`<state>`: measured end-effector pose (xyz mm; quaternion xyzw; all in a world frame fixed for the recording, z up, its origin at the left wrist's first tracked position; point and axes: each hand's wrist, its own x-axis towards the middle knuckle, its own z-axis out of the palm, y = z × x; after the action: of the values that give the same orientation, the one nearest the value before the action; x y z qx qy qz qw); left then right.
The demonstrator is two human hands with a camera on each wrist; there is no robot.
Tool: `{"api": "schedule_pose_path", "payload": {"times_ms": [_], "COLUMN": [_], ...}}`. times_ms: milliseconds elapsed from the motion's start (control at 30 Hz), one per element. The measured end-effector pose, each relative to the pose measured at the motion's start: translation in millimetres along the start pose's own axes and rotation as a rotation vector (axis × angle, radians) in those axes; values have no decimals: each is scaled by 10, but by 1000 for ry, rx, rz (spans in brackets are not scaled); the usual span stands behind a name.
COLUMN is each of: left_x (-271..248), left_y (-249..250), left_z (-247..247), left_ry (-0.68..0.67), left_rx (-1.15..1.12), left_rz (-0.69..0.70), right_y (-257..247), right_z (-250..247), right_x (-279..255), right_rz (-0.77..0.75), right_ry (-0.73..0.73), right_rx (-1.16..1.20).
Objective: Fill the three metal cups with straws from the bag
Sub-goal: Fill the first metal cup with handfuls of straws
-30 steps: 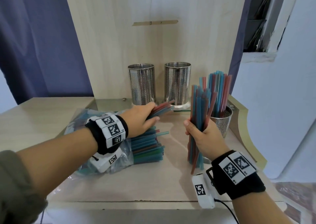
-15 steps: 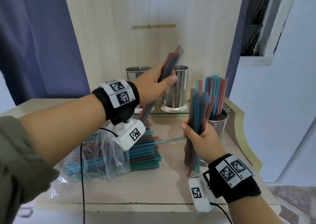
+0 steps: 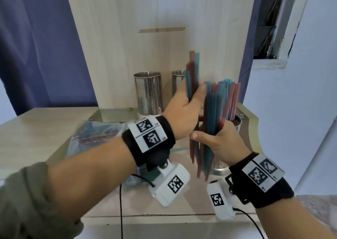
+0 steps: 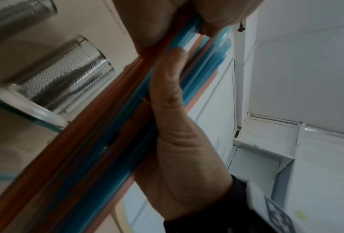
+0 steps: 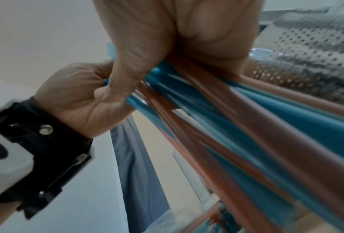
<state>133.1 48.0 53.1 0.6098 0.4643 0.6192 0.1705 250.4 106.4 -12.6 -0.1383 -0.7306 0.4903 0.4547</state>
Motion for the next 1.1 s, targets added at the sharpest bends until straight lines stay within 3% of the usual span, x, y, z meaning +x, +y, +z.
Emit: {"api": "schedule_pose_path", "payload": {"times_ms": [167, 300, 367, 467, 600, 700, 767, 867, 933, 1000, 1100], "left_x": [-59, -58, 0, 138, 285, 167, 78, 64, 111, 164, 204], "left_y": [-119, -172, -128, 58, 226, 128, 54, -67, -189, -370, -675], "left_z": [178, 229, 162, -47, -240, -155, -107, -117, -114, -90, -26], "left_ry": [83, 41, -55, -161, -243, -359, -369, -199, -119, -202, -399], "left_rx": [-265, -349, -335, -116, 566, 759, 689, 445, 322, 377, 671], "left_rz": [-153, -229, -227, -17, 437, 524, 489, 373, 208, 3, -127], "right_y": [-30, 10, 40, 69, 81, 112, 134, 104, -40, -278, -679], "right_z": [-58, -96, -105, -144, -170, -151, -143, -240, -400, -588, -840], "right_x": [-17, -31, -49, -77, -98, -105, -139, -164, -124, -43, 159], "right_rz": [12, 78, 122, 191, 235, 261, 244, 220, 174, 111, 25], "right_ry": [-2, -19, 14, 45, -19, -22, -47, 30, 117, 146, 187], "right_rx": [-52, -120, -169, -156, -129, -104, -113, -132, -138, -98, 22]}}
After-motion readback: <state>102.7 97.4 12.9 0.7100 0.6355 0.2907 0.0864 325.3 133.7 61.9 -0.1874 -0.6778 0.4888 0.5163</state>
